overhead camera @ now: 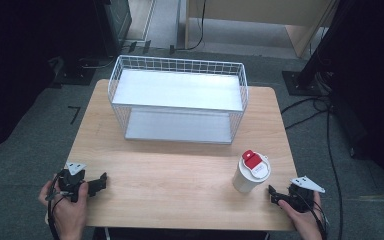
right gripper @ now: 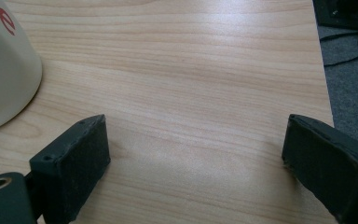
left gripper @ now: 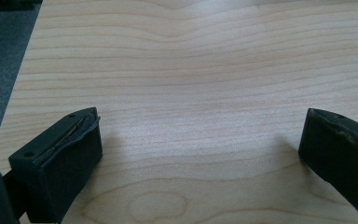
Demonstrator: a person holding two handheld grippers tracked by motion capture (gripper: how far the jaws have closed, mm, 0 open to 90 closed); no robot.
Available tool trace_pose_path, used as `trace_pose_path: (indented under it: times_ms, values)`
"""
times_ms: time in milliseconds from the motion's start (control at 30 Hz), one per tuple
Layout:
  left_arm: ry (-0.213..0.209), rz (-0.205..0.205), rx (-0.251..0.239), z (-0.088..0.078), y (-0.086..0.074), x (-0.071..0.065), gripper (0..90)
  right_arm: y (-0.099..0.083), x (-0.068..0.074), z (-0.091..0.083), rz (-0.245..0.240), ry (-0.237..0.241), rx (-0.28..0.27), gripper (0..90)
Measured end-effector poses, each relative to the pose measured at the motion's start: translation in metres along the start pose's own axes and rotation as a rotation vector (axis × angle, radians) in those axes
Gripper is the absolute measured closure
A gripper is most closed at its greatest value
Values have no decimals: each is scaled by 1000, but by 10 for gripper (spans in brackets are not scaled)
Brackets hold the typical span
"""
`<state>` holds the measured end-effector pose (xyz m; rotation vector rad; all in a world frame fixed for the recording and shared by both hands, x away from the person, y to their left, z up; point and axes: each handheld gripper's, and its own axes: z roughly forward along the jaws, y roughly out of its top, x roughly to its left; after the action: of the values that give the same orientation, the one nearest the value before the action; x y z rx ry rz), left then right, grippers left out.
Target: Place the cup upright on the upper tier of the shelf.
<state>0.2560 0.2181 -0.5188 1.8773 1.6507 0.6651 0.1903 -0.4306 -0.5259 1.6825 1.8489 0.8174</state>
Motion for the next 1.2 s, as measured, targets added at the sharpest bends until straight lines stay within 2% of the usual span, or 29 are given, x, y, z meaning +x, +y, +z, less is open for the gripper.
trace_pose_path:
  times_ms: [233,500,667,933,967,1200]
  values:
    - [0,0,0,0,0,0,0,0,2,0,23,-8,-6,70]
    - [0,-1,-1,0,0,0,0,-1,11,-4,20,31,-11,75]
    - [0,0,0,0,0,0,0,0,17,-7,3,37,-29,76]
    - [0,0,0,0,0,0,0,3,34,-12,-35,81,-44,77]
    - [0,0,0,0,0,0,0,3,38,-12,-52,98,-46,78]
    - [0,-1,-1,0,0,0,0,5,51,-14,-82,154,-55,79]
